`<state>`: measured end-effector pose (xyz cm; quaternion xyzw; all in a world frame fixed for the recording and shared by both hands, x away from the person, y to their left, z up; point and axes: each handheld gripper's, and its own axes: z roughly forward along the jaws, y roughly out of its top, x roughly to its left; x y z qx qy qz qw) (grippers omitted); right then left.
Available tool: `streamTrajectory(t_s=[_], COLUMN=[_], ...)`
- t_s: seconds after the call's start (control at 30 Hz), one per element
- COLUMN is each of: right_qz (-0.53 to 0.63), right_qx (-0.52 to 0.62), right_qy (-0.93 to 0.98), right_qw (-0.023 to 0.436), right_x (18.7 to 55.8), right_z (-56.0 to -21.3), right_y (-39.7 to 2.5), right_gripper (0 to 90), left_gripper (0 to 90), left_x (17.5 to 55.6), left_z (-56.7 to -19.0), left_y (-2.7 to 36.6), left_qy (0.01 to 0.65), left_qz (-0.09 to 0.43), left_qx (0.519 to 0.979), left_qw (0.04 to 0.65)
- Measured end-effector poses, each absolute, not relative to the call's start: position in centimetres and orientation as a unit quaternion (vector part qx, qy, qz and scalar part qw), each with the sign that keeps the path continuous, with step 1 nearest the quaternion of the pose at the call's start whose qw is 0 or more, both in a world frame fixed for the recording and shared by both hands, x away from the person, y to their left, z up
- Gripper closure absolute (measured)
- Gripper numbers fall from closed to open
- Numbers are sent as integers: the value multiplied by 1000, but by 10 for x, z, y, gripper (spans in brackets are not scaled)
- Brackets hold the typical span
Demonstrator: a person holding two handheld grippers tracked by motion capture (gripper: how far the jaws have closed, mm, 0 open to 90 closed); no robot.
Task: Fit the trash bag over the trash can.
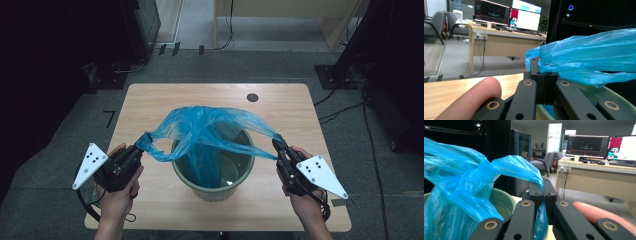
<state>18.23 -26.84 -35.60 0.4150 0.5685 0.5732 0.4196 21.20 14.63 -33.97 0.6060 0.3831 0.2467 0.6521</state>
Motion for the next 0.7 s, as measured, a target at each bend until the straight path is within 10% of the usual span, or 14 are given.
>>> streamTrajectory(t_s=[0.7], right_qz=[550], right_qx=[431], right_qy=[576], right_qw=[424], right_x=[162], right_z=[-379], right_y=[-281], right_gripper=[900], left_gripper=[898], left_x=[185], left_z=[-399], left_y=[154], left_qy=[378], left_qz=[178], left_qx=[640], left_qw=[645])
